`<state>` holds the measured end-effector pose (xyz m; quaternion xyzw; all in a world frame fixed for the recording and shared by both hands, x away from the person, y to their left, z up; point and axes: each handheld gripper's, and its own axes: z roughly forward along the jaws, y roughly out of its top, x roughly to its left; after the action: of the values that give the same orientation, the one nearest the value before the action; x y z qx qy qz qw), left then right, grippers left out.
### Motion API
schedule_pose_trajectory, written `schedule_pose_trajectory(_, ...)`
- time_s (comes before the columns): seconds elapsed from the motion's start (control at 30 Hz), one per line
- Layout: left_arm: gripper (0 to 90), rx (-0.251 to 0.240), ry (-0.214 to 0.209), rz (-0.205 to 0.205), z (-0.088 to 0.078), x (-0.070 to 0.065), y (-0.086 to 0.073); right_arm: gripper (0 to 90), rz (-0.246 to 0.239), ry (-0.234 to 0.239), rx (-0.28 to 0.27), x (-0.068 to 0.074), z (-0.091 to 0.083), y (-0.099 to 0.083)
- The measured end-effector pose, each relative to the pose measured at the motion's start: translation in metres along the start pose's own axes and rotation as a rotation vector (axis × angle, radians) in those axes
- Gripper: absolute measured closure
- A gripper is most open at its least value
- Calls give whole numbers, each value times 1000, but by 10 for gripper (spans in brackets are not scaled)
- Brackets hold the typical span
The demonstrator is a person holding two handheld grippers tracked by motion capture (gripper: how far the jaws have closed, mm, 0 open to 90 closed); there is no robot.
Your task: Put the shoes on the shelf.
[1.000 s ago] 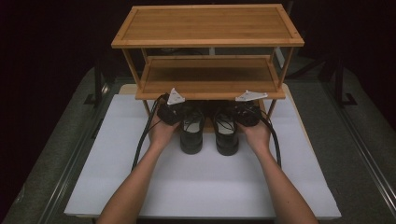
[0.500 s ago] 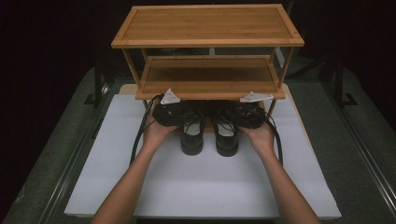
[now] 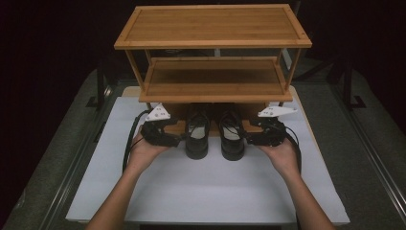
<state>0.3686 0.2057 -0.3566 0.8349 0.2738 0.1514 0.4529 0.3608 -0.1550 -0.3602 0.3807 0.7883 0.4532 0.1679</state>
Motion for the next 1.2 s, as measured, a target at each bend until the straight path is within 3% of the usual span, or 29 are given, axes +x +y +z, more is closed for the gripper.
schedule_pose_trajectory(0.17, 181, 31, -2, -5, -4, -8, -28, 272, 13, 16, 34, 3, -8, -29)
schedule_pose_trajectory(0.43, 131, 136, -28, -13, 23, -8, -59, 190, 18, 44, 133, 3, 11, -61)
schedule_pose_trajectory(0.6, 117, 153, -20, 25, 43, -9, -64, 182, 12, 68, 186, 1, 32, -74)
schedule_pose_trajectory(0.97, 121, 149, -39, 42, 65, -6, -68, 187, -7, 106, 170, 4, 50, -75)
schedule_pose_trajectory(1.13, 133, 159, -38, 65, 70, -10, -68, 182, -15, 101, 169, 7, 54, -74)
schedule_pose_trajectory(1.2, 136, 154, -38, 56, 71, -11, -68, 185, -8, 102, 165, 8, 55, -74)
